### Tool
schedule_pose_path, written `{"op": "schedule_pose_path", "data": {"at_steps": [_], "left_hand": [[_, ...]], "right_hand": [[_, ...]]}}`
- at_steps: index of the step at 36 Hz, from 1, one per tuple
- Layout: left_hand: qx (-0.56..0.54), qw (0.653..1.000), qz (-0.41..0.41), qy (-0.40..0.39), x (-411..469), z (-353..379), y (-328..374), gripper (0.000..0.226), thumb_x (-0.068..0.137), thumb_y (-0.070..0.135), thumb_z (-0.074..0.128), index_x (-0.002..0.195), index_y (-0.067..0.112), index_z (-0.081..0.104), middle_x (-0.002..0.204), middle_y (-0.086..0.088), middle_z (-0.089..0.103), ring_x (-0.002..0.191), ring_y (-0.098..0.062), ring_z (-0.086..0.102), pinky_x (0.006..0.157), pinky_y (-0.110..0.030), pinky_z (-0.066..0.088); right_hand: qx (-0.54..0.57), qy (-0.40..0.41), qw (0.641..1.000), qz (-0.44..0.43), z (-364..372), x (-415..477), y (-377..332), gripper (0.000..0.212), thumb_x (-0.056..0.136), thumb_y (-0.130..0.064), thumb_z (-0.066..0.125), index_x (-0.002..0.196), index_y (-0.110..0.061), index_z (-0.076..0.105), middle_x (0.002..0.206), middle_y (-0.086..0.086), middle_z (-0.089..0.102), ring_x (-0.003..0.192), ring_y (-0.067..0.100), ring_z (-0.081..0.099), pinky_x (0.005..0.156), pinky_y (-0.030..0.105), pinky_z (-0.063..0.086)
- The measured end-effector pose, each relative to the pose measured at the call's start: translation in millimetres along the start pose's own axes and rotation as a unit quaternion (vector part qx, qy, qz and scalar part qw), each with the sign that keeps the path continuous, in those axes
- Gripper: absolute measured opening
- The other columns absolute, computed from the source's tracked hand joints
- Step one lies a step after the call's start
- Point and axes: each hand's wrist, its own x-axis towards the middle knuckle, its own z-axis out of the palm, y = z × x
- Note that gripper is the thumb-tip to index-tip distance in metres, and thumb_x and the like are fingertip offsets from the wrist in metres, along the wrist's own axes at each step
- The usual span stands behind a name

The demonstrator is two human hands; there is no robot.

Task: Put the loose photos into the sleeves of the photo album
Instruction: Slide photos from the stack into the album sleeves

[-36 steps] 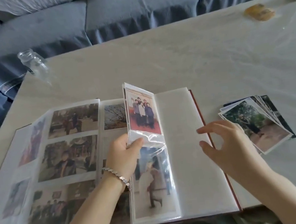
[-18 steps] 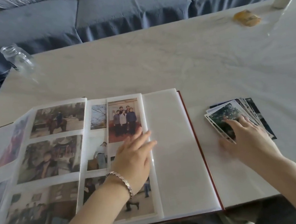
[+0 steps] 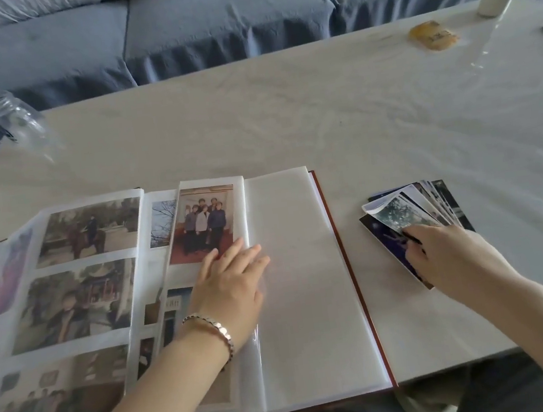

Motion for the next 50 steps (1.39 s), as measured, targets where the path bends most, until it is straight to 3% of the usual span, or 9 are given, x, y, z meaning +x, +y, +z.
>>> {"op": "schedule_pose_path", "data": {"at_steps": [10, 13, 17, 24, 27, 30, 34, 43, 50], "left_hand": [[-0.001, 0.999, -0.039, 0.033, -12.0, -4.5, -7.5, 0.051, 0.095, 0.04, 0.014, 0.136, 0.03, 0.042, 0.147, 0.016, 0.033, 0.14, -0.007, 0.019, 0.115, -0.033, 0.007], [0.003, 0.997, -0.039, 0.06, -12.5, -2.5, -16.8, 0.042, 0.092, 0.048, 0.042, 0.121, 0.021, 0.058, 0.126, 0.007, 0.054, 0.123, -0.016, 0.047, 0.107, -0.037, 0.03], [-0.023, 0.991, 0.007, 0.132, -6.9, 11.5, -27.6, 0.039, 0.058, 0.022, 0.087, 0.091, 0.01, 0.07, 0.093, -0.003, 0.066, 0.082, -0.024, 0.066, 0.072, -0.036, 0.053], [-0.167, 0.965, 0.08, 0.186, 5.7, 17.6, -10.7, 0.04, 0.059, -0.025, 0.064, 0.081, 0.007, 0.07, 0.093, -0.006, 0.063, 0.085, -0.024, 0.059, 0.074, -0.023, 0.047], [-0.34, 0.931, -0.015, 0.133, 5.6, 9.3, 0.0, 0.009, 0.084, 0.007, 0.061, 0.084, 0.01, 0.069, 0.084, 0.004, 0.06, 0.081, -0.011, 0.055, 0.075, -0.019, 0.046], [-0.494, 0.865, -0.065, 0.052, 5.8, 0.2, 8.1, 0.068, 0.073, 0.068, 0.039, 0.088, 0.009, 0.069, 0.086, 0.005, 0.069, 0.084, -0.008, 0.062, 0.078, -0.015, 0.044], [-0.609, 0.791, -0.057, 0.022, 7.2, -3.0, 10.3, 0.066, 0.071, 0.071, 0.044, 0.098, 0.018, 0.071, 0.097, 0.004, 0.072, 0.099, -0.009, 0.064, 0.094, -0.028, 0.042], [-0.409, 0.89, -0.141, 0.142, 8.3, 11.7, -5.2, 0.04, 0.097, 0.019, 0.044, 0.06, 0.013, 0.033, 0.054, 0.001, 0.034, 0.05, -0.012, 0.031, 0.045, -0.017, 0.029], [-0.348, 0.862, -0.238, 0.282, 5.1, 8.6, -28.3, 0.042, 0.096, 0.011, 0.045, 0.058, 0.017, 0.028, 0.05, 0.001, 0.033, 0.044, -0.011, 0.031, 0.045, -0.012, 0.034]], "right_hand": [[0.034, 0.061, 0.997, 0.03, 3.4, -9.7, -2.1, 0.019, 0.085, -0.009, 0.053, 0.072, -0.015, 0.065, 0.067, 0.006, 0.063, 0.067, 0.031, 0.055, 0.058, 0.03, 0.043], [0.079, 0.08, 0.993, 0.042, 4.3, -11.1, -3.2, 0.017, 0.083, -0.007, 0.057, 0.075, -0.016, 0.068, 0.066, 0.004, 0.064, 0.066, 0.03, 0.056, 0.058, 0.029, 0.043], [0.145, 0.103, 0.983, 0.052, 4.3, -12.4, -5.9, 0.007, 0.08, -0.011, 0.068, 0.077, -0.018, 0.07, 0.07, 0.0, 0.068, 0.07, 0.028, 0.06, 0.065, 0.031, 0.049], [0.212, 0.199, 0.957, -0.023, 0.9, -16.5, -13.1, 0.013, 0.072, -0.008, 0.078, 0.078, -0.019, 0.076, 0.068, -0.006, 0.069, 0.06, 0.008, 0.056, 0.055, 0.019, 0.041], [0.239, 0.346, 0.9, -0.117, 2.8, -22.4, -31.8, 0.009, 0.069, -0.003, 0.074, 0.075, -0.01, 0.076, 0.07, -0.001, 0.071, 0.07, 0.008, 0.057, 0.062, 0.004, 0.041], [0.249, 0.391, 0.861, -0.21, 11.5, -25.0, -57.9, 0.008, 0.075, -0.007, 0.067, 0.077, -0.007, 0.075, 0.08, 0.001, 0.072, 0.077, 0.005, 0.064, 0.074, 0.014, 0.049], [0.286, 0.357, 0.845, -0.277, 30.7, -24.7, -90.1, 0.017, 0.083, -0.01, 0.058, 0.087, -0.006, 0.074, 0.09, -0.003, 0.071, 0.086, 0.006, 0.065, 0.085, 0.016, 0.049], [0.303, 0.168, 0.912, -0.217, 45.7, -16.1, -87.9, 0.025, 0.092, -0.017, 0.052, 0.113, -0.011, 0.065, 0.116, -0.002, 0.065, 0.108, 0.008, 0.057, 0.092, 0.011, 0.038], [0.206, 0.056, 0.963, -0.168, 46.4, 19.3, -76.3, 0.04, 0.093, -0.022, 0.053, 0.131, -0.01, 0.051, 0.149, -0.001, 0.033, 0.14, 0.014, 0.025, 0.103, 0.01, 0.011]]}}
